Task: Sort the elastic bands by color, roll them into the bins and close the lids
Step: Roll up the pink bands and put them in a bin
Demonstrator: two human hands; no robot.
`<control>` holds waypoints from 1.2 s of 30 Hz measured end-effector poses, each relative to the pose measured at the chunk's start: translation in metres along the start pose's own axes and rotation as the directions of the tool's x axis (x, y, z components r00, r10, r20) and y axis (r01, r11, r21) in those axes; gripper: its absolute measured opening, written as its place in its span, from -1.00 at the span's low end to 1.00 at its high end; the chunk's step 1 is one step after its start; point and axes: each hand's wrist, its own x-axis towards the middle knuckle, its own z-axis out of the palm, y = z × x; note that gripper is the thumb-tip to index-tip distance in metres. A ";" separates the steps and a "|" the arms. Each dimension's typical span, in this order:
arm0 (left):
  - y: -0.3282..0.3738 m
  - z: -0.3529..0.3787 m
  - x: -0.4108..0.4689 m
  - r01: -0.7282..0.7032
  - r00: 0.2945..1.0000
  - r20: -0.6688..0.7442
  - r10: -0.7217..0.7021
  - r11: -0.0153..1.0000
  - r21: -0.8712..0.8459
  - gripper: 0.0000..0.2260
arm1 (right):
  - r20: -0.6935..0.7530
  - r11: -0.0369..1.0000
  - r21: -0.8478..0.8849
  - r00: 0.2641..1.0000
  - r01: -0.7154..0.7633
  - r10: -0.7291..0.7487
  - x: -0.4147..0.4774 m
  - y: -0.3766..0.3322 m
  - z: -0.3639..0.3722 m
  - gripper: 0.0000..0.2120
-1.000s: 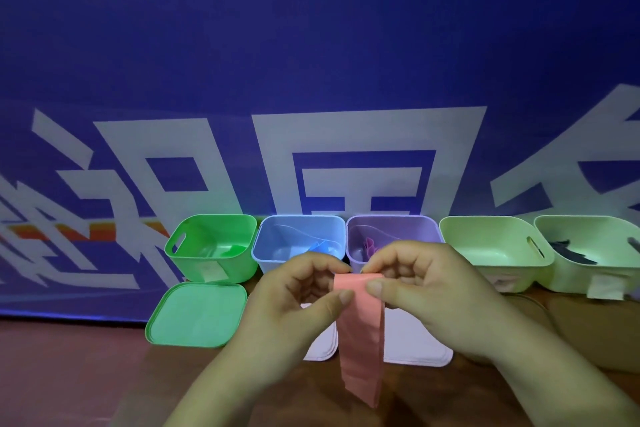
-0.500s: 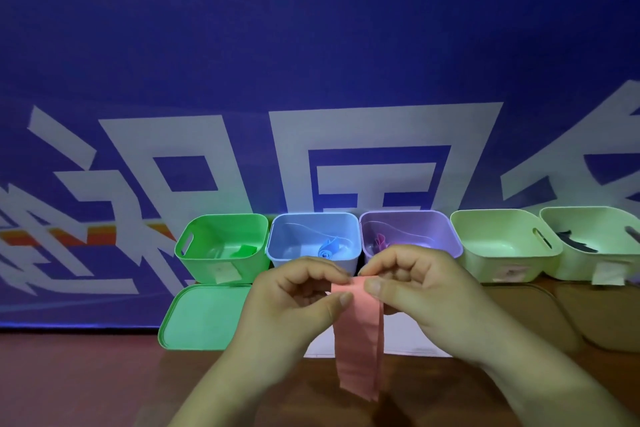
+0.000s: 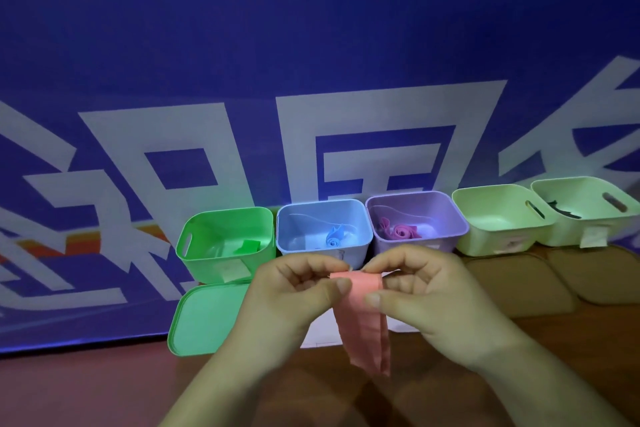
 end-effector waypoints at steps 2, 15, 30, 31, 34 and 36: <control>-0.004 -0.007 0.001 -0.011 1.000 0.019 0.011 1.000 0.022 -0.85 | -0.042 1.000 0.016 0.999 0.003 -0.002 0.003 0.004 0.007 -0.74; -0.019 -0.036 0.010 -0.093 0.985 0.139 0.099 0.994 -0.050 -0.76 | -0.158 0.999 -0.032 0.987 -0.040 0.034 0.022 0.009 0.032 -0.74; -0.021 -0.033 0.017 -0.040 0.992 0.120 0.048 0.997 -0.073 -0.78 | -0.205 0.998 0.042 0.977 -0.051 0.059 0.027 0.021 0.035 -0.83; -0.020 -0.032 0.017 -0.032 0.992 0.117 0.041 0.996 -0.080 -0.79 | -0.207 0.999 0.027 0.977 -0.042 0.047 0.026 0.021 0.034 -0.80; -0.020 -0.030 0.018 -0.023 0.995 0.096 0.030 0.997 -0.072 -0.79 | -0.187 0.999 -0.019 0.982 -0.031 0.027 0.022 0.021 0.031 -0.75; -0.019 -0.028 0.018 -0.024 0.996 0.080 0.030 0.997 -0.074 -0.80 | -0.184 1.000 -0.023 0.983 -0.019 0.014 0.021 0.023 0.030 -0.70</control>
